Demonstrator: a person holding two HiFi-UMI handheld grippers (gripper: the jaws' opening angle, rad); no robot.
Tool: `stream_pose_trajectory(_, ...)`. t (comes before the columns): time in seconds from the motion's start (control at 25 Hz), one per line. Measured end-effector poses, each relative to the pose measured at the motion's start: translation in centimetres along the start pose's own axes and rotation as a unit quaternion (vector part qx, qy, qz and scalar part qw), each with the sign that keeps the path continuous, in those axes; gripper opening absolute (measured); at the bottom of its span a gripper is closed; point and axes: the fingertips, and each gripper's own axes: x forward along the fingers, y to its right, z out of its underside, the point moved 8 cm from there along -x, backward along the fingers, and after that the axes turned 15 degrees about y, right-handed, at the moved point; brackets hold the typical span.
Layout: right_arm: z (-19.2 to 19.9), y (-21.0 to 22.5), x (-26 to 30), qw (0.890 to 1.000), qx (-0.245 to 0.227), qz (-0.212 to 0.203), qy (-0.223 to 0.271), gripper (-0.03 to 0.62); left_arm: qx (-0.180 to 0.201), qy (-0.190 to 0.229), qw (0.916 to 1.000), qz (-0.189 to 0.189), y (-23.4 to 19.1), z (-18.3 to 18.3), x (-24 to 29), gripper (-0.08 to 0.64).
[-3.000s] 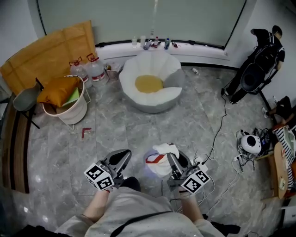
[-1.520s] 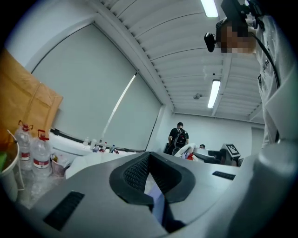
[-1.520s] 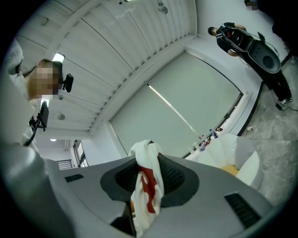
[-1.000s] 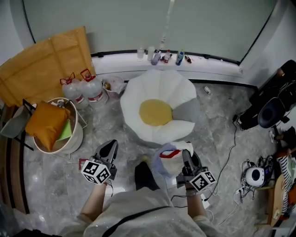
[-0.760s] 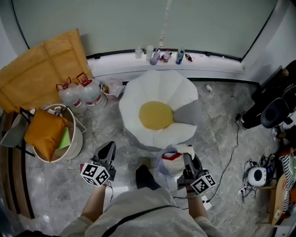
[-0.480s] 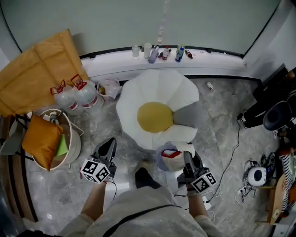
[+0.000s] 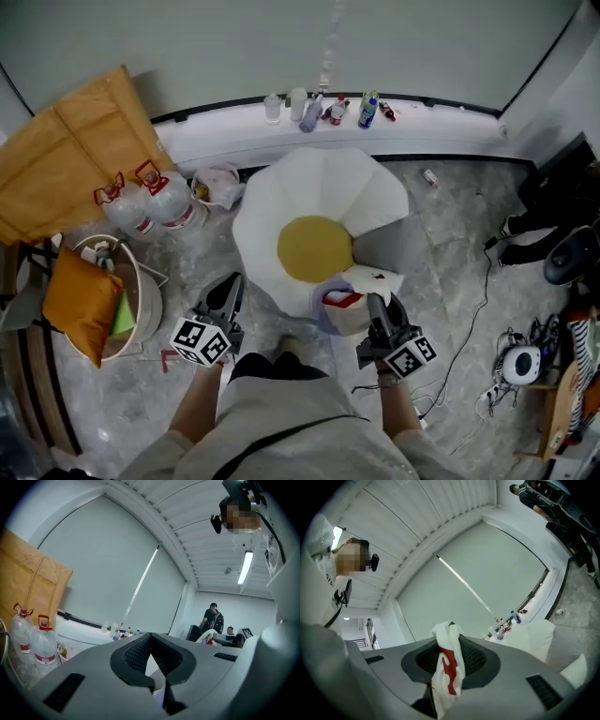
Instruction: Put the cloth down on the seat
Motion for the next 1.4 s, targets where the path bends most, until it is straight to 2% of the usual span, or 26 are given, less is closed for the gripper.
stream_pose_trajectory(0.24, 0.7, 1.2, 4.3, 1.0, 0.003, -0.007, 0.005, 0.11, -0.009, -0.03, 0.9994, 0.016, -1.9, 1.4, 3.5, 0.013)
stream_pose_trajectory(0.48, 1.8, 2.9, 8.8, 0.999, 0.001, 0.02, 0.026, 0.11, -0.031, -0.069, 0.9954, 0.06, -7.1, 2.7, 10.6, 0.013)
stream_pose_trajectory(0.68, 2.9, 3.7, 12.7, 0.996, -0.006, 0.071, 0.047, 0.11, -0.031, -0.108, 0.9866, 0.118, -11.9, 2.7, 17.6, 0.014)
stream_pose_trajectory(0.96, 4.7, 6.1, 17.2, 0.989, -0.019, 0.123, 0.08, 0.11, -0.039, -0.144, 0.9774, 0.15, -18.8, 3.8, 25.0, 0.014)
stream_pose_trajectory(1.4, 7.6, 10.5, 22.9, 0.976, -0.032, 0.181, 0.118, 0.11, -0.061, -0.191, 0.9579, 0.206, -23.3, 7.4, 32.7, 0.014)
